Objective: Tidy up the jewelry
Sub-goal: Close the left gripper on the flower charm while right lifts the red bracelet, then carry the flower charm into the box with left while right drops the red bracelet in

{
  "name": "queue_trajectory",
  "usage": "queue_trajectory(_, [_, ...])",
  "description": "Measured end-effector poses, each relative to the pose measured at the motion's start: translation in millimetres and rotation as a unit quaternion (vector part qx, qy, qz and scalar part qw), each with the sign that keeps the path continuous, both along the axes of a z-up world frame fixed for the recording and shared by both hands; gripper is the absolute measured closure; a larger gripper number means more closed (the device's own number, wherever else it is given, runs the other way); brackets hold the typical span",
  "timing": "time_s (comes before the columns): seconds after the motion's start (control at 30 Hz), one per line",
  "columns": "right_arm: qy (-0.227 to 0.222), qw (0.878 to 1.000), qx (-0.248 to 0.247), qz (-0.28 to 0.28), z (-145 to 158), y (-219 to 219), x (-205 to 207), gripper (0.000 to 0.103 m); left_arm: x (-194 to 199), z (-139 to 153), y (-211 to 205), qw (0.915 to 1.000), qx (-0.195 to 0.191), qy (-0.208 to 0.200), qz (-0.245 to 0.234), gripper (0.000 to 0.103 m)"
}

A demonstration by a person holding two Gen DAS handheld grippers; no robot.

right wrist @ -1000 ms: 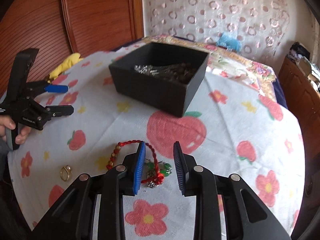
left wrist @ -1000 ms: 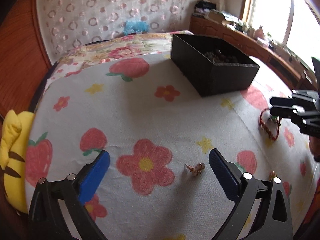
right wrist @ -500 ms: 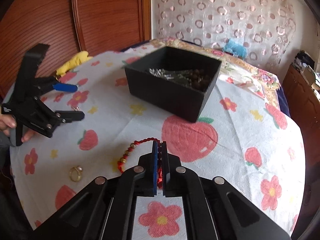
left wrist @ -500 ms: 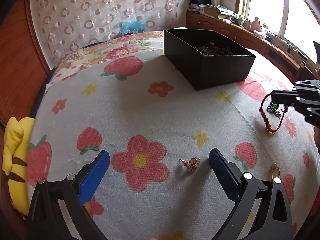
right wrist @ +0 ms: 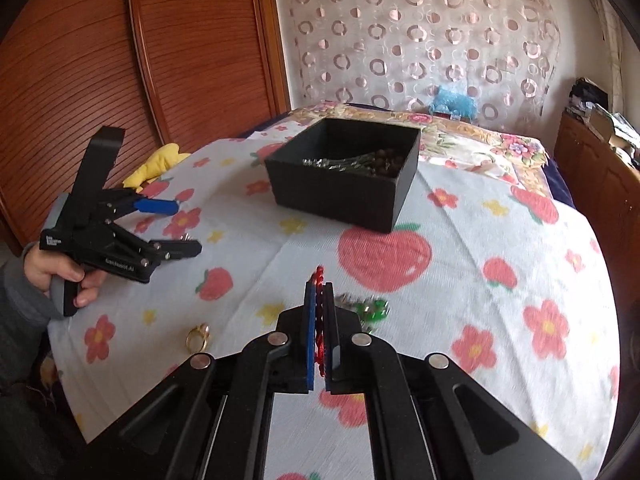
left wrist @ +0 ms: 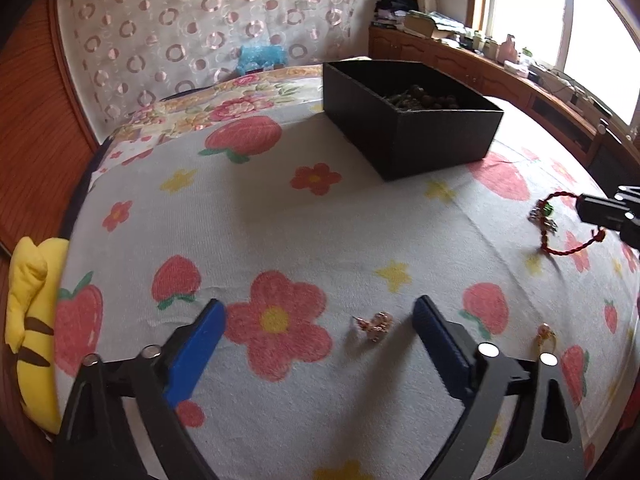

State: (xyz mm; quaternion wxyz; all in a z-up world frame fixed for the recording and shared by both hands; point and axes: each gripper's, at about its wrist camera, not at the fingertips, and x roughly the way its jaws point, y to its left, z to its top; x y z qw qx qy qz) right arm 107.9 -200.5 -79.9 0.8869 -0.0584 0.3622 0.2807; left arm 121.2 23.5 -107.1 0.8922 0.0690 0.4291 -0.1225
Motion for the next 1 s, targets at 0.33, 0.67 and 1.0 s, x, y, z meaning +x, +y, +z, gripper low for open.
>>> queue_trajectory(0.33, [-0.001,1.0,-0.007,-0.004,-1.0,3.1,0.0,0.099,-17.7,9.1,-13.0,0.9992,0.006,-0.022,-0.033,0.073])
queue_trajectory(0.67, [-0.004,1.0,-0.014,0.0,-0.3,7.0,-1.5,0.099,-17.9,9.1,-16.2,0.9993,0.003,-0.019,-0.033,0.077])
queue_trajectory(1.0, [-0.011,1.0,-0.015,0.0,3.8,7.5,0.3,0.099,-21.5,14.8,-22.9,0.9992,-0.011,-0.027,-0.028,0.089])
